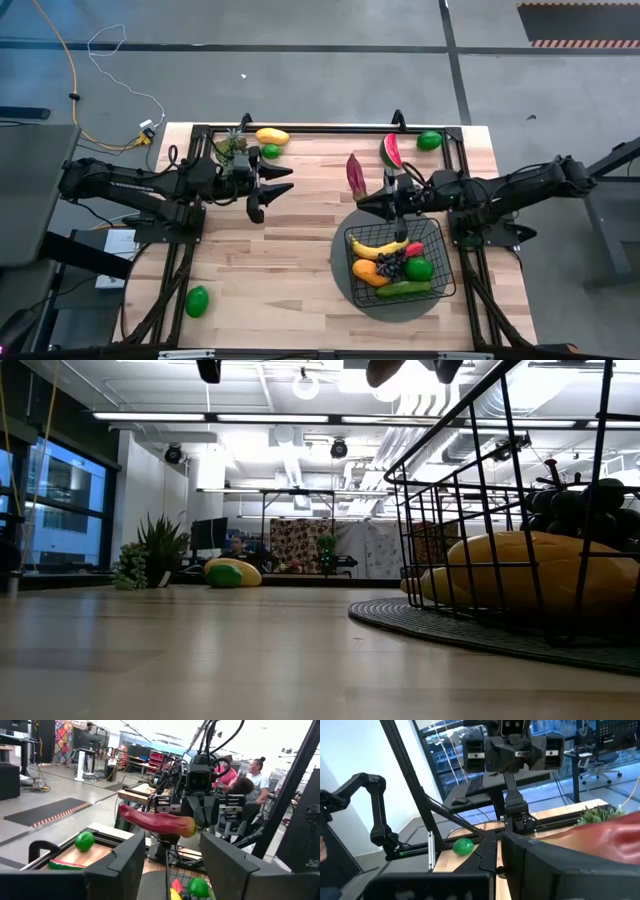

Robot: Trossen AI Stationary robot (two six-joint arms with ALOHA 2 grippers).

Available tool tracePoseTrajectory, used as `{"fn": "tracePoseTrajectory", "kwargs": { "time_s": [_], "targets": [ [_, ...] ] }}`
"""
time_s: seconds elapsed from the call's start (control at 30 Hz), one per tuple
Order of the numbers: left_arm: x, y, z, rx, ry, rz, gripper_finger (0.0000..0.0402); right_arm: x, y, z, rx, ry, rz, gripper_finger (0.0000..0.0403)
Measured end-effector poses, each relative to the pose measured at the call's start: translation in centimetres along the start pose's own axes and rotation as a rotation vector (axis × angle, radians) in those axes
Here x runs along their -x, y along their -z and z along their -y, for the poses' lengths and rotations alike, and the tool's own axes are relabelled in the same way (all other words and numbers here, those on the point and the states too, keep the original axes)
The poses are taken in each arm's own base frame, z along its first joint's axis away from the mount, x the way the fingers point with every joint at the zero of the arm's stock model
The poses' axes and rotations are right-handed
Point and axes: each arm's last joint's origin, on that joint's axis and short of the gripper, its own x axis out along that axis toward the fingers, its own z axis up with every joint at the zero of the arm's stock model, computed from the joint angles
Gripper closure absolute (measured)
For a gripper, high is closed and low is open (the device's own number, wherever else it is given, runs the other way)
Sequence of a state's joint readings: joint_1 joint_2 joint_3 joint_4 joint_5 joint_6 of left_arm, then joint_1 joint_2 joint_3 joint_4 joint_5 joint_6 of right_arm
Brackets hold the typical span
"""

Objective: Build produce basket
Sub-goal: Put the red chili pepper into the black basket

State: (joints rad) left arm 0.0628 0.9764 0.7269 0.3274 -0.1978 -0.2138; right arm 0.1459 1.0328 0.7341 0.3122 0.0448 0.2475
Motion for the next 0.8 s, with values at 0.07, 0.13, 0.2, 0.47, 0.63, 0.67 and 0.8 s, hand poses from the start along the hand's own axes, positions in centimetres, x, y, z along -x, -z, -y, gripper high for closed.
{"fn": "tracePoseTrajectory", "kwargs": {
  "time_s": [0.07,0.13,0.2,0.47,0.63,0.67,0.8],
  "targets": [
    [0.00,0.01,0.00,0.000,-0.001,-0.001,0.0223,0.00,-0.05,-0.01,0.004,-0.001,0.006,0.0403],
    [0.00,0.01,0.00,0.000,-0.001,-0.001,0.0223,0.00,-0.04,-0.01,0.004,-0.001,0.005,0.0403],
    [0.00,0.01,0.00,0.000,-0.001,-0.001,0.0223,0.00,-0.05,-0.01,0.004,-0.002,0.005,0.0403],
    [0.00,0.01,0.00,0.000,-0.001,-0.001,0.0223,0.00,-0.04,-0.01,0.003,-0.001,0.004,0.0403],
    [0.00,0.01,0.00,0.000,0.000,-0.001,0.0223,0.00,-0.03,-0.01,-0.037,-0.003,0.003,0.0403],
    [0.00,0.01,0.00,0.000,0.000,-0.001,0.0223,0.02,-0.02,-0.02,-0.058,-0.005,0.000,0.0403],
    [0.00,0.02,0.00,0.000,0.000,-0.002,0.0223,0.47,0.11,-0.88,-0.134,-0.026,-0.111,0.0403]
  ]
}}
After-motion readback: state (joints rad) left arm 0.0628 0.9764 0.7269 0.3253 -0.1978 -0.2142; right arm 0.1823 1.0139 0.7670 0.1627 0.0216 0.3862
